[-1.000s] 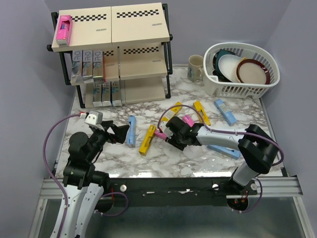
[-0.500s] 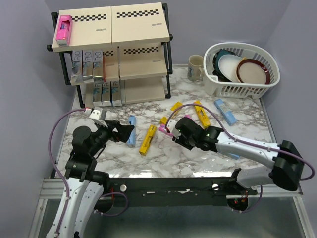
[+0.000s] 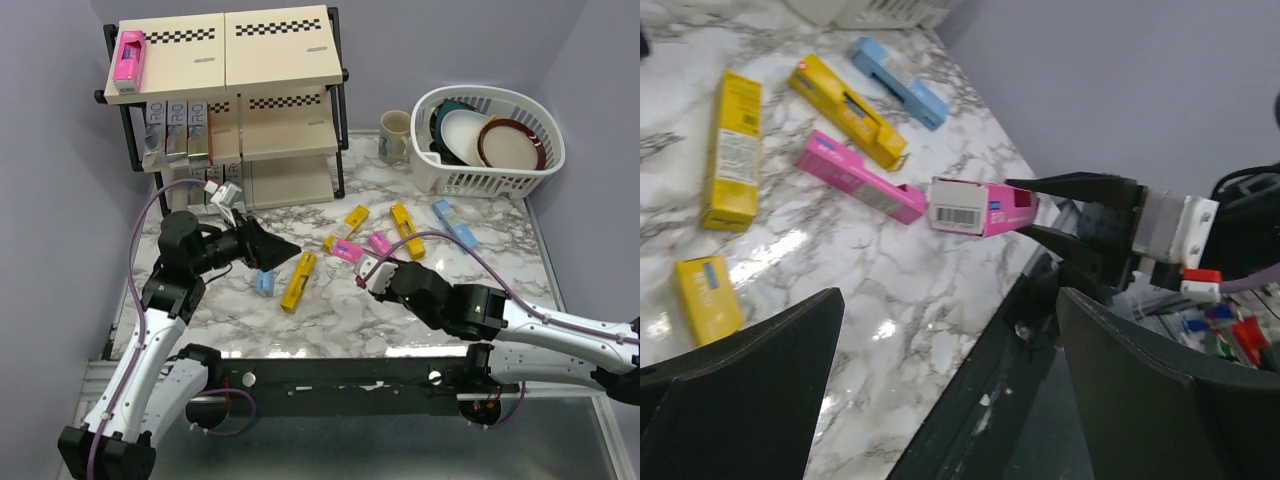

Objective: Place and organize the toothpastes onto the shelf
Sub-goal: Pick up the toothpaste from the center of the board.

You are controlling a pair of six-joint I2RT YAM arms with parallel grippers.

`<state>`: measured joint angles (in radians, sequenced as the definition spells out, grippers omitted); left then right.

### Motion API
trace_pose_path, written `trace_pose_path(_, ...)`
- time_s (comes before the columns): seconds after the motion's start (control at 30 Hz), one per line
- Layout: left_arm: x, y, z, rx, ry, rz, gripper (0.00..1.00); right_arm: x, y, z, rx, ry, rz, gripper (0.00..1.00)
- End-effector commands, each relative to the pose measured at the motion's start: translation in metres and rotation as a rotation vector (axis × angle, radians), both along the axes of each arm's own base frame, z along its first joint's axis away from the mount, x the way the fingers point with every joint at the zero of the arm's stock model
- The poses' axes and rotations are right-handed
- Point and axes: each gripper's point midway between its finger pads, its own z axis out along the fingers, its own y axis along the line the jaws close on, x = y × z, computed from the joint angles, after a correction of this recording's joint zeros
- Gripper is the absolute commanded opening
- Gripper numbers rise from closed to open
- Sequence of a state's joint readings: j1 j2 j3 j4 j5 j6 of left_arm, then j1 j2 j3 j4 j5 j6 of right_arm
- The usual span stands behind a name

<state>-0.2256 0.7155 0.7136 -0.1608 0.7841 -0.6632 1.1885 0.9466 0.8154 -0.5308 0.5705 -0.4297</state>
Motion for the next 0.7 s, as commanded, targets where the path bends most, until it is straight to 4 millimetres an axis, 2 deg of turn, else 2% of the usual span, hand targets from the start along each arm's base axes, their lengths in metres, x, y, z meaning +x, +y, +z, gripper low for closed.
trace_pose_path(0.0, -0.019, -0.030, 0.035, -0.079, -0.011, -0.193, 0.99, 0.002, -0.003, 0.026, 0.005, -0.150, -0.002, 0.39)
trace_pose_path(0.07, -0.026, -0.042, 0.042, -0.073, -0.029, -0.240, 0.99, -0.001, -0.001, 0.031, -0.001, -0.180, 0.008, 0.40)
trace_pose_path(0.13, -0.027, -0.055, 0.039, -0.054, -0.017, -0.278, 0.99, -0.003, 0.000, 0.038, 0.009, -0.206, 0.022, 0.40)
trace_pose_path(0.2, -0.017, -0.061, 0.033, -0.010, -0.003, -0.256, 0.99, -0.006, 0.003, 0.042, 0.020, -0.222, 0.040, 0.40)
trace_pose_path(0.33, -0.017, -0.078, 0.026, 0.024, 0.014, -0.299, 0.99, -0.011, 0.005, 0.050, 0.031, -0.247, 0.068, 0.40)
trace_pose_path(0.5, -0.024, -0.101, 0.020, 0.055, 0.013, -0.373, 0.99, -0.015, 0.007, 0.053, 0.049, -0.257, 0.090, 0.40)
trace_pose_path(0.67, -0.029, -0.113, 0.020, 0.058, -0.024, -0.427, 0.97, -0.020, 0.011, 0.051, 0.073, -0.240, 0.112, 0.40)
